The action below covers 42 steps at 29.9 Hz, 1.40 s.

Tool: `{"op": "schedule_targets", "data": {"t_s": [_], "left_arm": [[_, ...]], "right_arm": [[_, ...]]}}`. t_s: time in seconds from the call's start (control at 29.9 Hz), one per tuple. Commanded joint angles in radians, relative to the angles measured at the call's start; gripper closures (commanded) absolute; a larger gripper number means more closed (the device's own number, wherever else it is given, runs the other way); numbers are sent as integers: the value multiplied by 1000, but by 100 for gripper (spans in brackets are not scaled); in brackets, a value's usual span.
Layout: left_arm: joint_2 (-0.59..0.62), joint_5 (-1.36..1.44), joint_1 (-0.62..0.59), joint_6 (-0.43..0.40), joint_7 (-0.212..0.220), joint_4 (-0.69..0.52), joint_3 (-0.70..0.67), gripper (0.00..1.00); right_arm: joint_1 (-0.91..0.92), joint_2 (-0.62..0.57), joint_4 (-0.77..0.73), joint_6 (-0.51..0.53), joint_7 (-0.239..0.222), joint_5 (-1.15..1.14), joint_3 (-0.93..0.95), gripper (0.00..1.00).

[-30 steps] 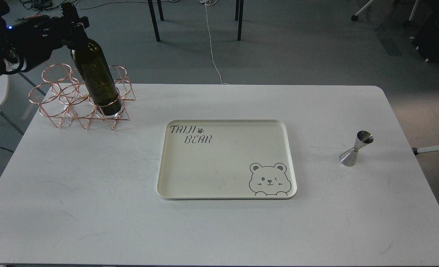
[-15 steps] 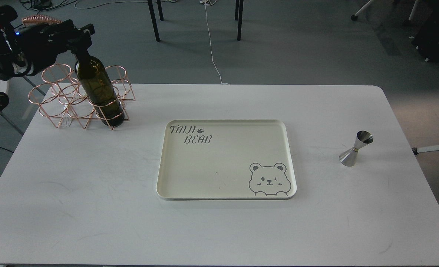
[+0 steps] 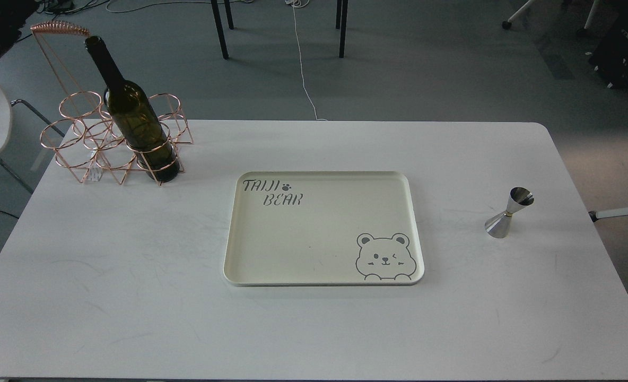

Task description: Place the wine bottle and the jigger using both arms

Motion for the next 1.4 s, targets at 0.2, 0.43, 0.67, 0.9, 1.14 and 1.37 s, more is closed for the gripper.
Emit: {"op": "schedule_targets", "data": {"t_s": [0.2,0.43,0.67,0.9,1.14,1.37], "left_arm": [[31,-503,69,-121,-49,60,-5,2],[19,-890,183,-266,-73,125,-5,2],[-33,-972,243,-364,-66,214,-6,2],[-70,-1045,253,-374,-69,231,-8,2],[-78,-1110,324,-394,-69,232,-17,2],[-84,-1148,359,-395,-66,232,-26,2]], "right_arm": [[-70,10,0,-8,23,114,15,1],[-96,22,-2,15,-7,337,18,1],[-108,22,-2,66,-43,624,36,1],[-159,27,0,87,-44,662,64,1],[-249,41,-3,184,-46,662,208,1],[-268,42,-38,291,-46,662,216,1]]}}
